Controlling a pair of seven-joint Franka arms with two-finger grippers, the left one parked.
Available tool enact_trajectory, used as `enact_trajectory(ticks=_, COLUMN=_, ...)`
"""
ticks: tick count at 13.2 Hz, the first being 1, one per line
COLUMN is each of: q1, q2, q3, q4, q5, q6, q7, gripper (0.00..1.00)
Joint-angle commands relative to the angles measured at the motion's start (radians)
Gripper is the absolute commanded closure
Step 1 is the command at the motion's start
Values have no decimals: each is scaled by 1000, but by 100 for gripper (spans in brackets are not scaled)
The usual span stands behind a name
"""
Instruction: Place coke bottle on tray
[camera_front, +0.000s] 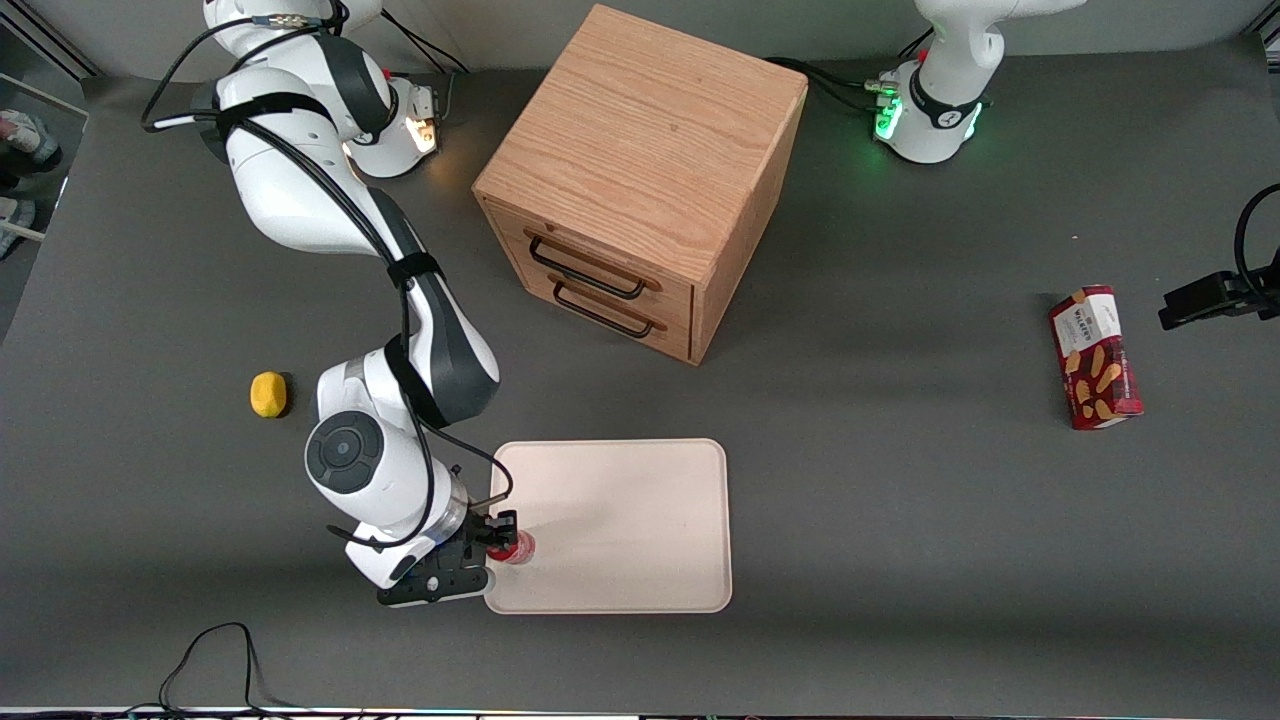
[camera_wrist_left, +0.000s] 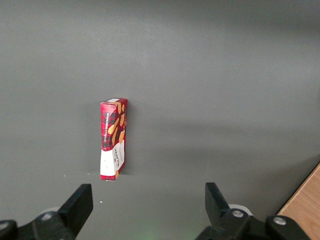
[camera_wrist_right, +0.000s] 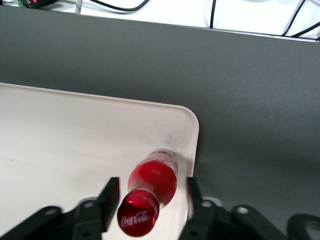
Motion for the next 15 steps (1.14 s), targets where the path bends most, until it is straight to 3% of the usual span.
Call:
enact_trajectory(ticks=1, q1=1, q2=-43, q3=6, q4=-29, q5=-17, q6=4, q7=4, gripper=0)
enact_trajectory(ticks=7, q1=-2, q2=-331, q3=7, q4=-214, q5=-15, q6=-206, q7=64, gripper=0)
enact_trajectory(ticks=15, q1=-140, q2=-892, q3=15, q4=-779, q5=-7, q6=-225, q7=50, gripper=0)
